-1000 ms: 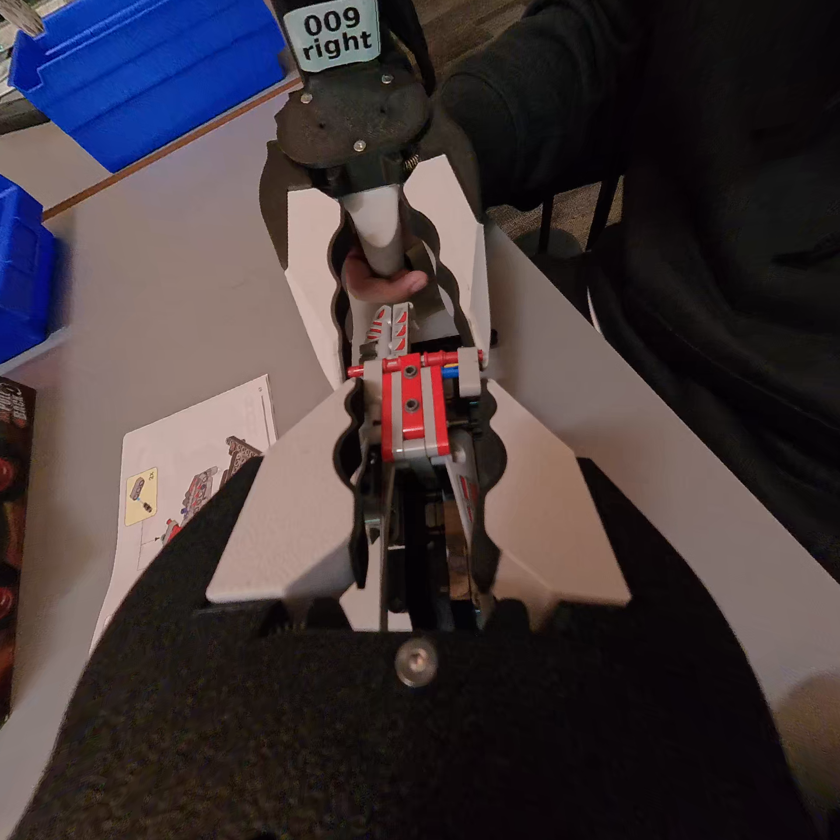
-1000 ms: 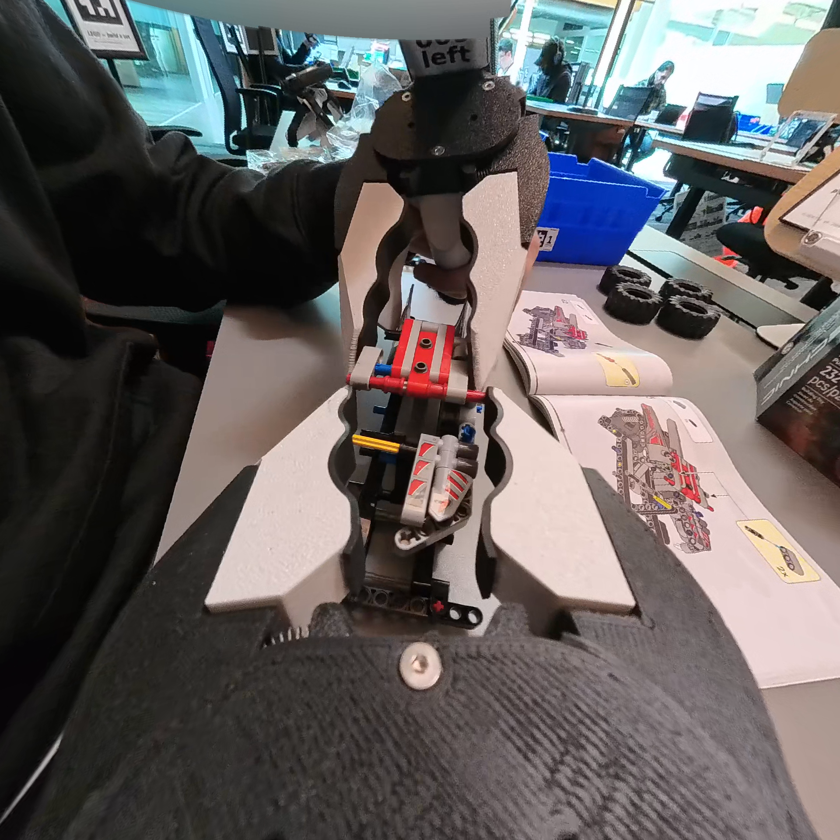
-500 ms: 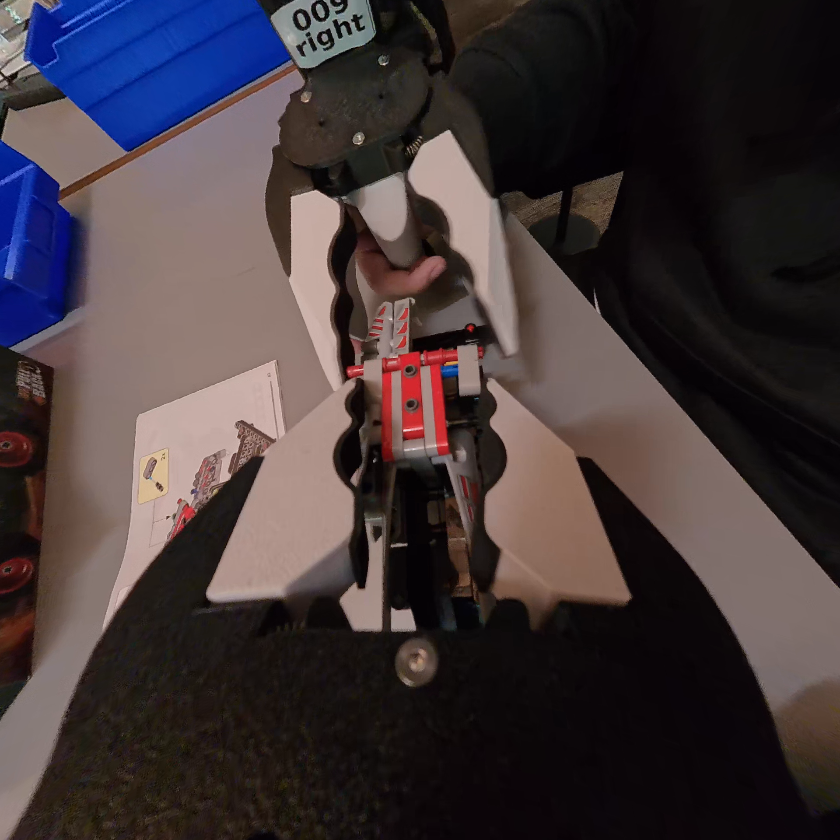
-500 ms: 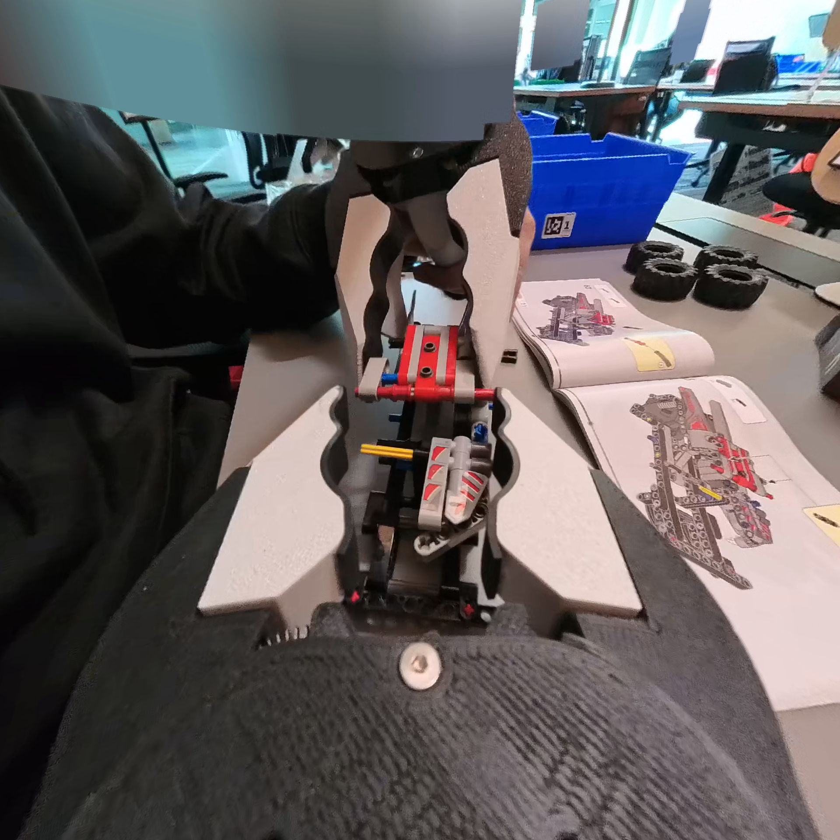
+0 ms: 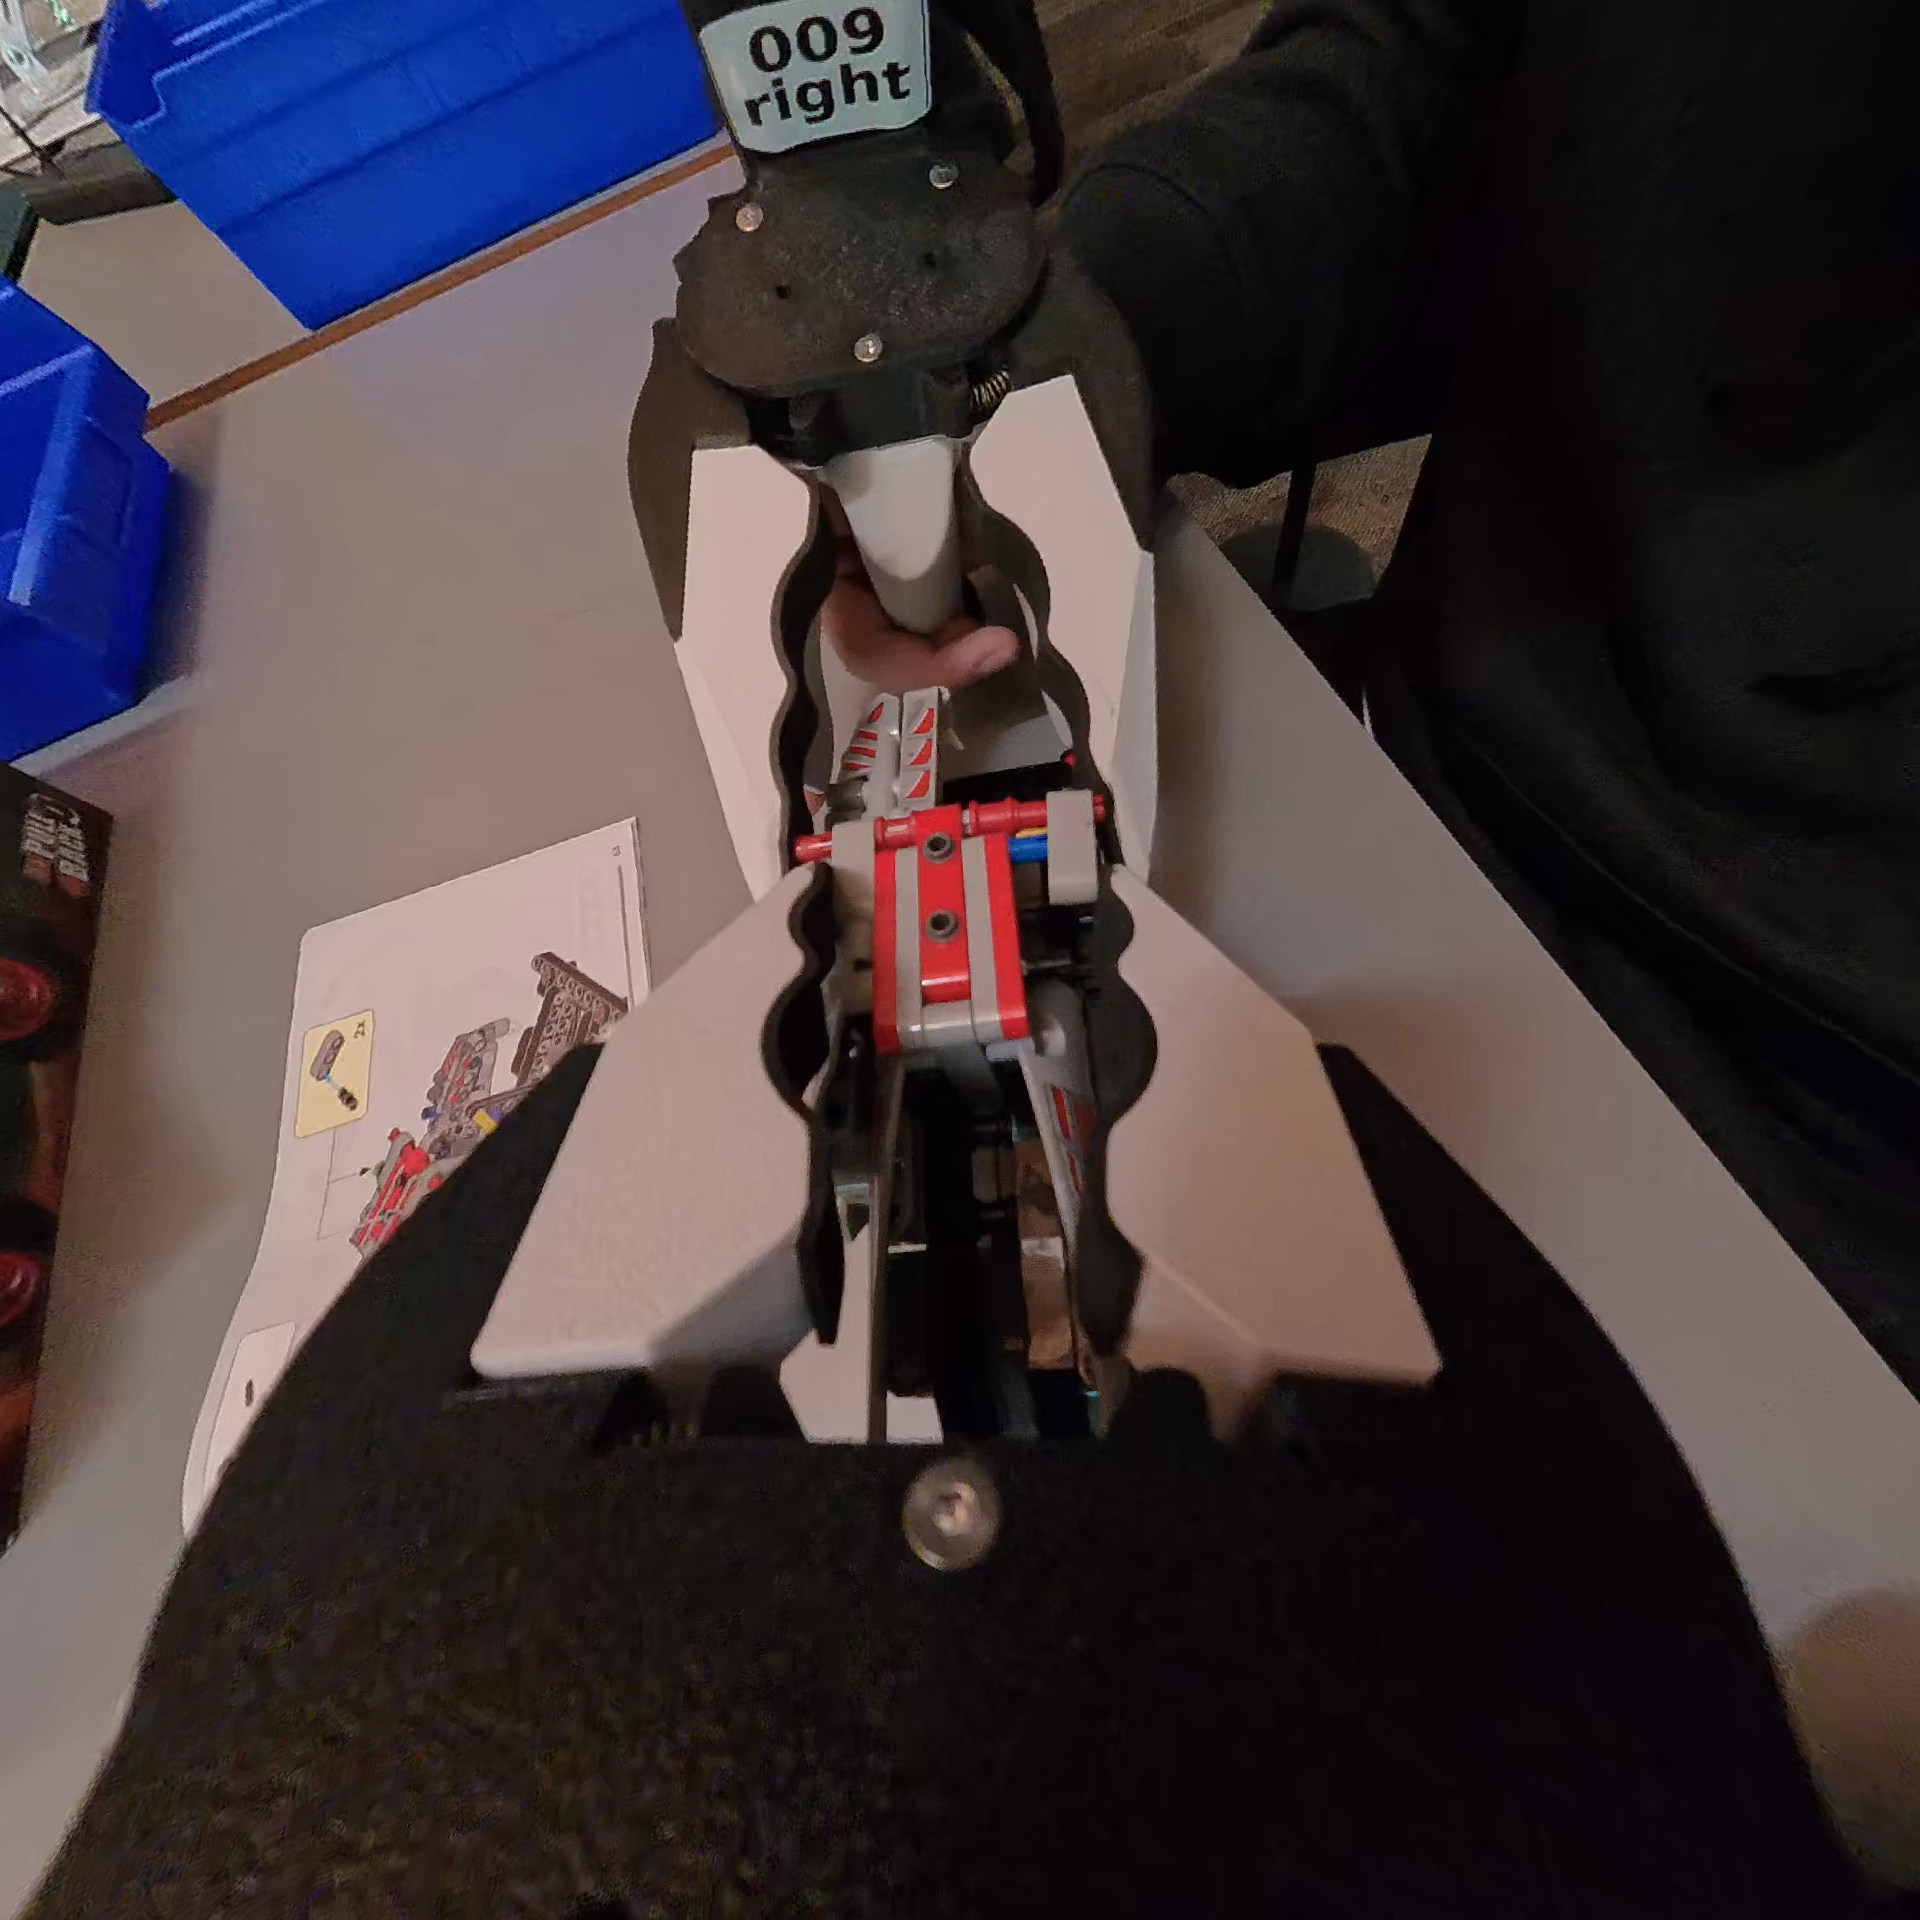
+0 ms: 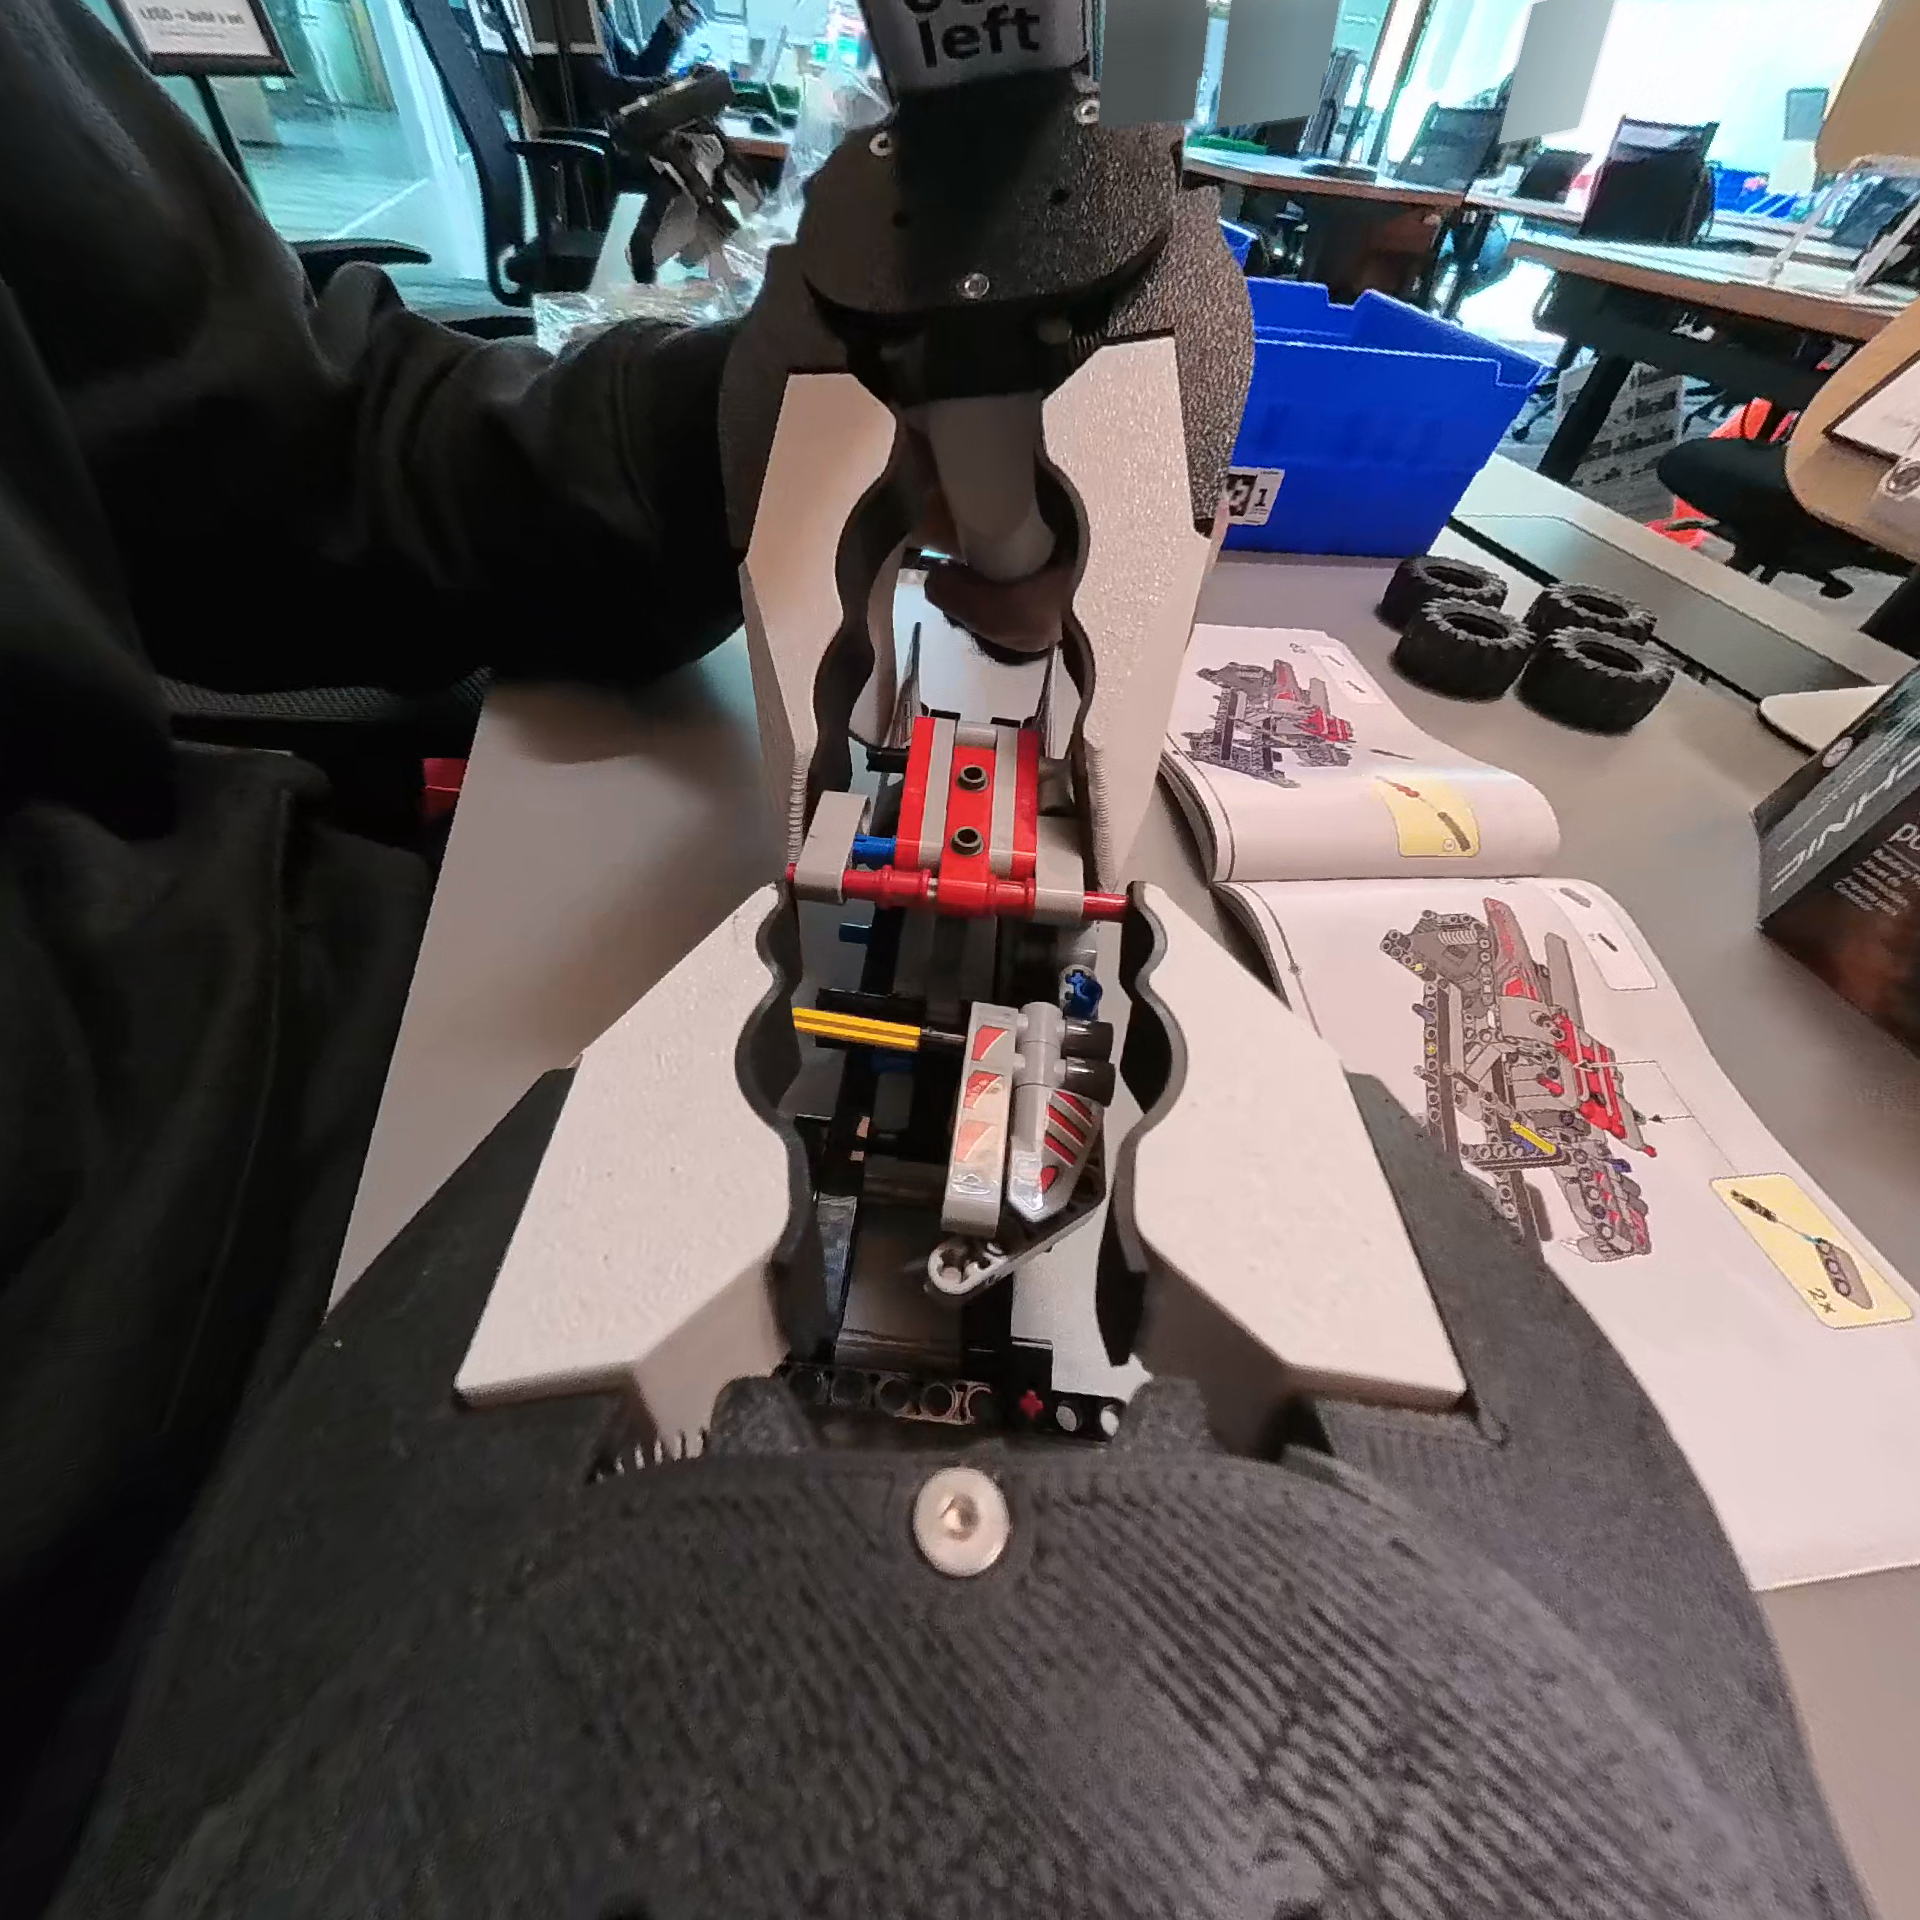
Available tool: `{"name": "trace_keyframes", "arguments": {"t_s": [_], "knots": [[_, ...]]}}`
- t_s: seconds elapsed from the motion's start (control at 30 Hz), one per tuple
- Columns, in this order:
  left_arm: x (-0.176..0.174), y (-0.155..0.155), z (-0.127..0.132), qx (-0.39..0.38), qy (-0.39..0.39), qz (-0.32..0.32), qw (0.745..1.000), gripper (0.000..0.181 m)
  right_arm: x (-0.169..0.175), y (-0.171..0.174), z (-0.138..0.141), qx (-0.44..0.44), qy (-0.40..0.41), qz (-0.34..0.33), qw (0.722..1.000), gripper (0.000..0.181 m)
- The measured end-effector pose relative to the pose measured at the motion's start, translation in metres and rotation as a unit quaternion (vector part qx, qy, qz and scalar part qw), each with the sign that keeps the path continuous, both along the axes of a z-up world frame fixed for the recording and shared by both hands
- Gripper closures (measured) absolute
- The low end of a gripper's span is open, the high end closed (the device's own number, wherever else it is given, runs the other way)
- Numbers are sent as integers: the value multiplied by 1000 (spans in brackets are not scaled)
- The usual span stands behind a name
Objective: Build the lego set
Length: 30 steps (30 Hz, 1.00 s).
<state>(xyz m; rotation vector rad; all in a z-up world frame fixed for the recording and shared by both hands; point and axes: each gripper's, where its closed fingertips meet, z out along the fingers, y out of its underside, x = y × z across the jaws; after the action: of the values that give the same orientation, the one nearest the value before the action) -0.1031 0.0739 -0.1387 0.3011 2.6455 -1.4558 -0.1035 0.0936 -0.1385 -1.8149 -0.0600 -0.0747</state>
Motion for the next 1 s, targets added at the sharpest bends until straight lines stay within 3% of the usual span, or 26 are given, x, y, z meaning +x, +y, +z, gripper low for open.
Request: {"name": "trace_keyframes", "arguments": {"t_s": [0.2,0.5,0.73,1.0], "knots": [[2,-2,0,6,10,20,1000,134,2,1,0,1,13,-17,1000,111],[0,-1,-1,29,-28,21,999,134,2,3,-1,-3,13,-9,1000,116],[1,0,1,6,20,31,999,134,2,3,0,1,33,14,999,117],[-3,0,2,4,20,24,1000,132,-1,1,1,4,37,29,999,118]]}}
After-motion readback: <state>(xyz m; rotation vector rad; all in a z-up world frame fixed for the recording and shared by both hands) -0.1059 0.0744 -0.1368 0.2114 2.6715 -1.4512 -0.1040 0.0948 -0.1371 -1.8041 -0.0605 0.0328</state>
